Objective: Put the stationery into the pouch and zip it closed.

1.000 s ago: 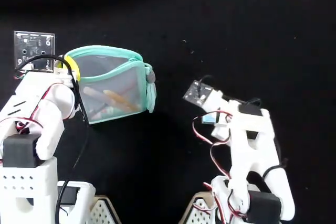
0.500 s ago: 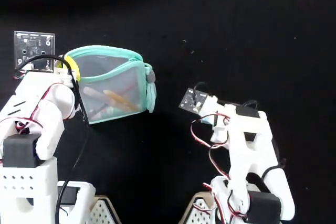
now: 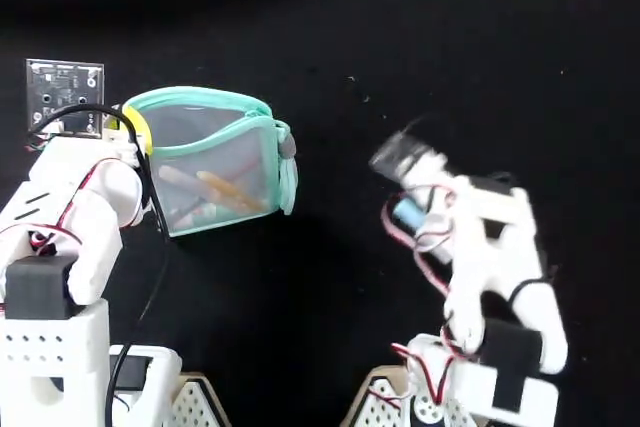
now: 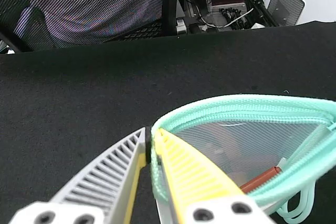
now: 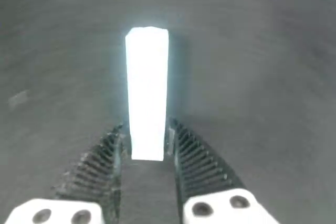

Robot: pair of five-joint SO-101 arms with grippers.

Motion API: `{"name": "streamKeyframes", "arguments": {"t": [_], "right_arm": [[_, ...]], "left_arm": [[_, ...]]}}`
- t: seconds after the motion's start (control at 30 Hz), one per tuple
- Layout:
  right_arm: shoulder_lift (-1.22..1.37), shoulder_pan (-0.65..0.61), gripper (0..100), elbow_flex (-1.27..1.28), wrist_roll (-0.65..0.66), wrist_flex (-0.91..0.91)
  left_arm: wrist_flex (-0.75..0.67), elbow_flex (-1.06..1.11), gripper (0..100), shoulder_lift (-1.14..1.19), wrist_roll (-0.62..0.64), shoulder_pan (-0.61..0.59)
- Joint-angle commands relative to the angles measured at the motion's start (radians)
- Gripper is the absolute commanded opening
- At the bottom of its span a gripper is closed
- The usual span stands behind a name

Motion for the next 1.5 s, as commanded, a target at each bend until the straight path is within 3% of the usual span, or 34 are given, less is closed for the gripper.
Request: {"name": "streamKeyframes", "arguments": {"t": [0.0, 0.2, 0.37, 0.43, 0.77, 1.07, 1.37, 1.47], "right_arm": [[0.059, 0.057, 1.3, -0.148, -0.315, 0.002], [0.251, 0.031, 2.1, -0.275, -0.364, 0.147], [0.378, 0.034, 24.2, -0.415, -0.451, 0.198], [0.403, 0.025, 28.3, -0.453, -0.454, 0.196], [0.418, -0.104, 19.8, -0.63, -0.46, 0.269], [0.43, -0.106, 19.8, -0.659, -0.46, 0.264], [0.642, -0.098, 19.4, -0.766, -0.459, 0.279], [0.657, -0.098, 12.1, -0.823, -0.459, 0.318]], "left_arm": [[0.02, 0.185, 3, 0.028, -0.006, 0.007], [0.02, 0.186, 3, 0.028, -0.006, 0.007], [0.02, 0.186, 3, 0.028, -0.006, 0.007], [0.02, 0.186, 3, 0.028, -0.006, 0.007], [0.014, 0.186, 3, 0.028, -0.006, 0.004], [0.014, 0.186, 3, 0.028, -0.006, 0.001], [0.018, 0.185, 3, 0.028, -0.006, 0.002], [0.015, 0.186, 3, 0.028, -0.006, 0.004]]}}
